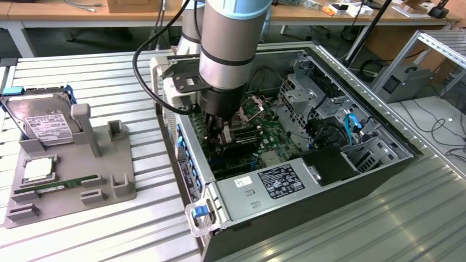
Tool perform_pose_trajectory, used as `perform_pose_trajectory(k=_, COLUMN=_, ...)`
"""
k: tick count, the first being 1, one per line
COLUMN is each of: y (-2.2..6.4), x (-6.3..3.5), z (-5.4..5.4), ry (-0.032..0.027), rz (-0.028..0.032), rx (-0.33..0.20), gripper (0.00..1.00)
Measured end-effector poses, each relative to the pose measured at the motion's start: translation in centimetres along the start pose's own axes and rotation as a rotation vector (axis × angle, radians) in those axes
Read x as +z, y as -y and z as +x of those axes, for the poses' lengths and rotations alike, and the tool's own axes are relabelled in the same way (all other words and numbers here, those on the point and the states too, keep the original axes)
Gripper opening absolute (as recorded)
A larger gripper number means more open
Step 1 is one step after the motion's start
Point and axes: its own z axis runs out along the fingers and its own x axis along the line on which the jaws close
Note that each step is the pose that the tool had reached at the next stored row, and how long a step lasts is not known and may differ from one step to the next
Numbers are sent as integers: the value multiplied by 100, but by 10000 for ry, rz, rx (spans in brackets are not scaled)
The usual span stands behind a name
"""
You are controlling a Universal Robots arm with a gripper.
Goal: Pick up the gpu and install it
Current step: 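Press down on the gpu until it lock into place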
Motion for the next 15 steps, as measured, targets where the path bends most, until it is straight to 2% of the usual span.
perform_pose_trajectory(k=12, y=8, x=43, z=-4, ry=-1, rz=0, rx=-2, gripper=11)
perform_pose_trajectory(k=15, y=10, x=16, z=-8, ry=-3, rz=-4, rx=-1, gripper=11)
